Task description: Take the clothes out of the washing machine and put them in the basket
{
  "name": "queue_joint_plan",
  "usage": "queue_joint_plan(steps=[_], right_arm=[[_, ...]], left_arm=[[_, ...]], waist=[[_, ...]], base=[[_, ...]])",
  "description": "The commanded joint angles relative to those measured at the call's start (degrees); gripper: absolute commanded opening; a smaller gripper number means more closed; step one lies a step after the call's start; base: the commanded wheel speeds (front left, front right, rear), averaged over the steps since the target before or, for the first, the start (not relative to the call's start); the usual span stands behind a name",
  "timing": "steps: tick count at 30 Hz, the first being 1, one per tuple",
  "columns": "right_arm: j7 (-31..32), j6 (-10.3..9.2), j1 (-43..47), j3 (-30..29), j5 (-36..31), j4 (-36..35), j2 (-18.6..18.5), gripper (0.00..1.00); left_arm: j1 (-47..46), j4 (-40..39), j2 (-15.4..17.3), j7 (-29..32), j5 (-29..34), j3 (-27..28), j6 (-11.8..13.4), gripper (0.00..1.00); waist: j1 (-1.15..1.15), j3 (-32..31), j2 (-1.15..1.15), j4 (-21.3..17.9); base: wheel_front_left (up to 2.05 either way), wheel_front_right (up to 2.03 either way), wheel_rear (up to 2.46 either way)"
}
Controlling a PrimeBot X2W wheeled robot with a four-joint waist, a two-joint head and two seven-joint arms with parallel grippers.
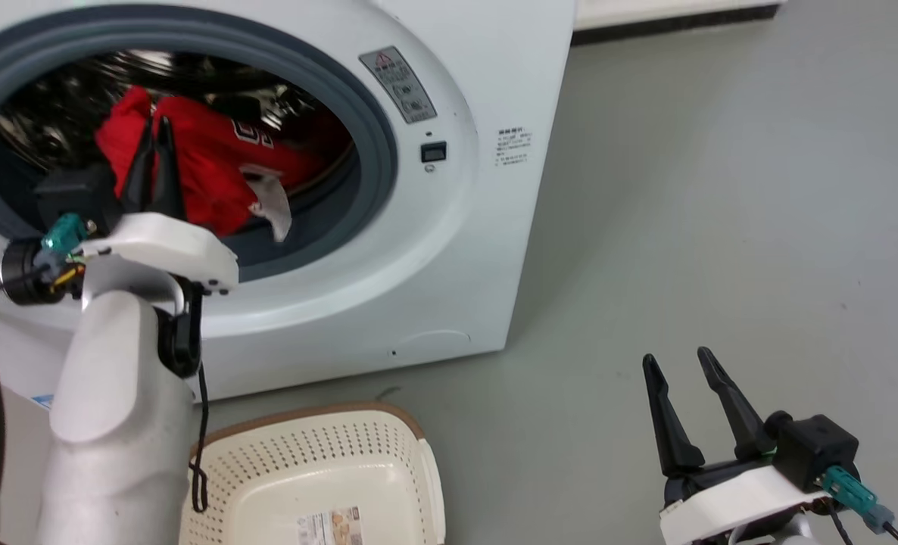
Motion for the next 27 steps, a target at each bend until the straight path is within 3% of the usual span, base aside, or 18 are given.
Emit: queue_joint_plan(steps=[1, 16, 23, 27], right_arm=[[0.4, -0.02, 1.4, -0.6, -0.5, -0.6, 0.0, 1.0], [3.4, -0.02, 6.7, -2.5, -0.5, -4.8, 0.0, 1.0], [4.0, -0.02, 7.8, -2.8, -0.4, -6.0, 0.0, 1.0], [4.5, -0.02, 7.5, -2.9, -0.9, -6.8, 0.0, 1.0]], left_arm=[[2.7, -2.3, -0.6, -0.3, -0.3, 0.4, -0.6, 0.0], [18.6, -26.0, -4.4, 2.2, -0.7, -4.0, -1.9, 0.0], [30.8, -41.1, -5.3, 7.8, -1.0, -5.6, 0.1, 0.0], [37.7, -45.4, -5.9, 10.6, -1.8, -7.0, 1.3, 0.0]], waist=[[0.02, -3.6, 0.0, 2.1], [0.02, -9.2, 0.0, 9.2], [0.02, -8.9, 0.0, 11.1], [0.02, -7.5, 0.0, 12.1]], base=[[0.0, 0.0, 0.0], [0.0, 0.0, 0.0], [0.0, 0.0, 0.0], [0.0, 0.0, 0.0]])
